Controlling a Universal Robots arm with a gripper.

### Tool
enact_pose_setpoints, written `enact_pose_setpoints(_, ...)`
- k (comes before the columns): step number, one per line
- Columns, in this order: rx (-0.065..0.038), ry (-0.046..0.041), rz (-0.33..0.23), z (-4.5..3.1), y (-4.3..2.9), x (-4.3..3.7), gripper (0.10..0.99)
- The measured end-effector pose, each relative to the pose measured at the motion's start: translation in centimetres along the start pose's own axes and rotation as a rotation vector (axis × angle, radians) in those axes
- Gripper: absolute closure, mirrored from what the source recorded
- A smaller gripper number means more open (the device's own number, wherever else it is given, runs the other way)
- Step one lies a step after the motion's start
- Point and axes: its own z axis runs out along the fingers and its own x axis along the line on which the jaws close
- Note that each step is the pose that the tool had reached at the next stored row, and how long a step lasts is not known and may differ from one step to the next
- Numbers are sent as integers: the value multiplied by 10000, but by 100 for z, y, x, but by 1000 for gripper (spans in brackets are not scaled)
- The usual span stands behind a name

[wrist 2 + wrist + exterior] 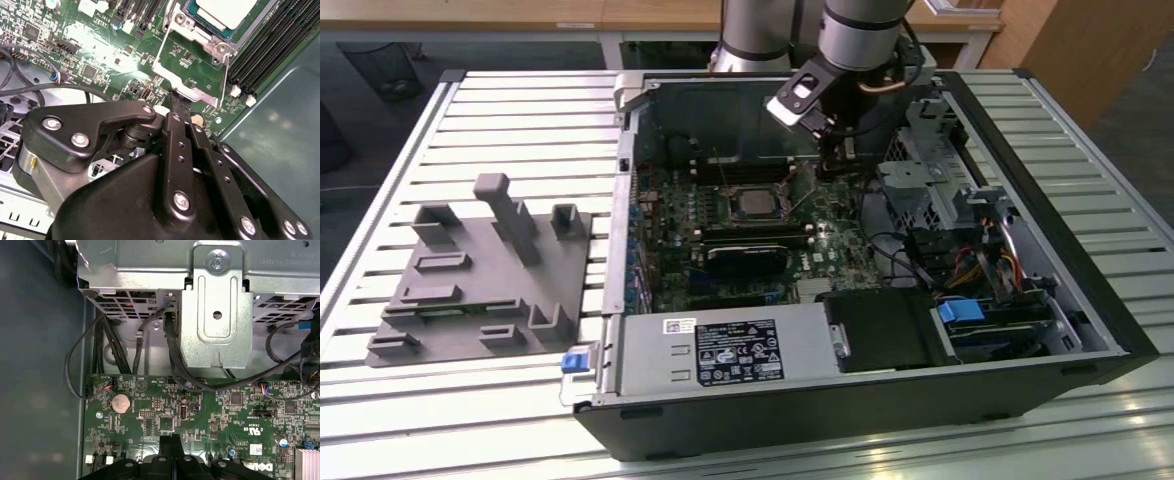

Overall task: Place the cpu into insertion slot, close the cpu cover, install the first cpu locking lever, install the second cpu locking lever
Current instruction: 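Close the cpu cover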

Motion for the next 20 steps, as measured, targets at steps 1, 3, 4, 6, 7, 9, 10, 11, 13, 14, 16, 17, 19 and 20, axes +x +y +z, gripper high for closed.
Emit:
enact_pose_setpoints(1, 0, 0, -1, 0, -2, 0, 980)
enact_pose_setpoints(3, 1, 0, 0, 0, -7, 0, 980)
enact_pose_setpoints(4, 1, -1, -1, -1, -8, 0, 980)
enact_pose_setpoints(6, 0, -1, 1, -1, -13, 0, 980)
enact_pose_setpoints(7, 0, -1, 0, -1, -17, 0, 980)
enact_pose_setpoints(9, 1, -1, 0, -1, -29, 1, 980)
enact_pose_setpoints(10, 0, -1, -1, -1, -36, 0, 980)
enact_pose_setpoints(11, 0, 0, 0, -1, -41, 1, 980)
enact_pose_setpoints(13, 0, -1, -1, -2, -53, 1, 980)
enact_pose_setpoints(14, 1, -1, -2, -2, -63, 1, 980)
enact_pose_setpoints(16, 0, -1, -1, -4, -101, 2, 980)
enact_pose_setpoints(17, 0, 0, 0, -4, -124, 2, 980)
enact_pose_setpoints(19, 0, 0, -1, -6, -178, 2, 980)
enact_pose_setpoints(20, 0, -1, 0, -7, -205, 2, 980)
